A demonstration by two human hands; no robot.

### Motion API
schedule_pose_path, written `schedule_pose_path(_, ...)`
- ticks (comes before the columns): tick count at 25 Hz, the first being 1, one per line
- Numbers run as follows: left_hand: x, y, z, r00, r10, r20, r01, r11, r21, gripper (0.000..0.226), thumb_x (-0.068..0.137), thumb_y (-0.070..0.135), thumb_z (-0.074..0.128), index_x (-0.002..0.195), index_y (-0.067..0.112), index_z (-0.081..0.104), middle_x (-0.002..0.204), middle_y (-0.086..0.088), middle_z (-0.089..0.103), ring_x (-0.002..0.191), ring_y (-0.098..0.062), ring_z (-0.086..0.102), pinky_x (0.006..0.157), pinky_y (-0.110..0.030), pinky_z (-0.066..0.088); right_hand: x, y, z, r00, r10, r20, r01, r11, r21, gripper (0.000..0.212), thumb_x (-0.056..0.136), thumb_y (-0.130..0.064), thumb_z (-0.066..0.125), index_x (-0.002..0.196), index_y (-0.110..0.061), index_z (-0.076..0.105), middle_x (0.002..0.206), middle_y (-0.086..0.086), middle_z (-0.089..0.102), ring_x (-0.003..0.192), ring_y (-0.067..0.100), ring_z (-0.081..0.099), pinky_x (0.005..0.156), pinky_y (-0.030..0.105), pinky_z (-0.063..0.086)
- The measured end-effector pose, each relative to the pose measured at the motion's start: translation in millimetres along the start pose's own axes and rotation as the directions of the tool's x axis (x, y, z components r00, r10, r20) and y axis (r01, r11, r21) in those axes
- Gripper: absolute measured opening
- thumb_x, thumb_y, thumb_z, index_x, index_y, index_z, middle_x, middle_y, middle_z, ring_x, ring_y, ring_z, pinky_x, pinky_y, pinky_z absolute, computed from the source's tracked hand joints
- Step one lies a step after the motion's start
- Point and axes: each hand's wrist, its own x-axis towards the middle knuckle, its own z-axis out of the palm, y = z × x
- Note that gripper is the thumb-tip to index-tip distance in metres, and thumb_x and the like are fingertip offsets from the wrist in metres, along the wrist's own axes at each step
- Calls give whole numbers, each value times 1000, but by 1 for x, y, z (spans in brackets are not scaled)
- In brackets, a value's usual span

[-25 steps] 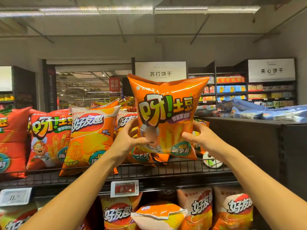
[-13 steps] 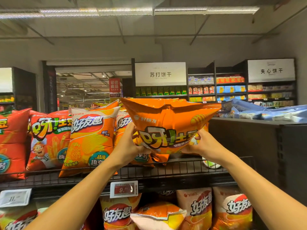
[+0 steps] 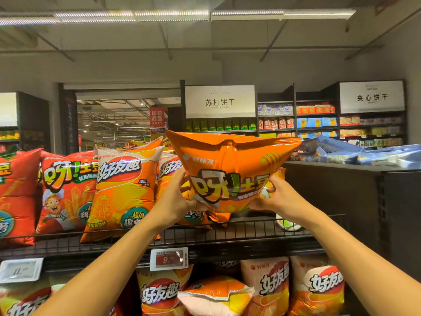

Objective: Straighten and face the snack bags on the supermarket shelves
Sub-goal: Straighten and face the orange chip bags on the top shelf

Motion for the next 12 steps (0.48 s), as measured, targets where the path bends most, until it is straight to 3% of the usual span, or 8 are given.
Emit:
schedule_pose_path(3,-2,1,-1,997,-38,60,45,993,-111,93,58,21,94,134,40,45,134,13,56,115,11,54,81,-8,49,0,1,-3,1000,13,2,-13,997,78,62,70,-51,85,123,-40,56,116,-37,63,111,-14,55,87,12,50)
schedule_pose_path(7,-3,7,3,991,-115,74,128,970,-206,75,58,53,82,124,61,46,112,44,59,103,27,51,76,-7,49,2,2,-2,992,110,-55,-95,970,222,101,41,-86,75,123,-30,61,116,-11,73,108,5,68,79,18,55)
schedule_pose_path(10,-1,7,7,988,-143,60,153,959,-239,85,57,63,78,134,52,43,121,41,53,106,27,47,91,-18,44,3,2,1,989,139,-49,-122,961,246,102,40,-90,72,120,-27,63,114,-7,75,106,10,71,81,22,55)
schedule_pose_path(12,-1,6,8,987,-151,62,162,957,-239,86,57,63,78,135,51,43,119,45,54,106,27,48,89,-18,45,3,1,1,989,145,-41,-130,957,260,101,38,-90,71,117,-28,63,109,-11,76,103,8,71,73,18,56)
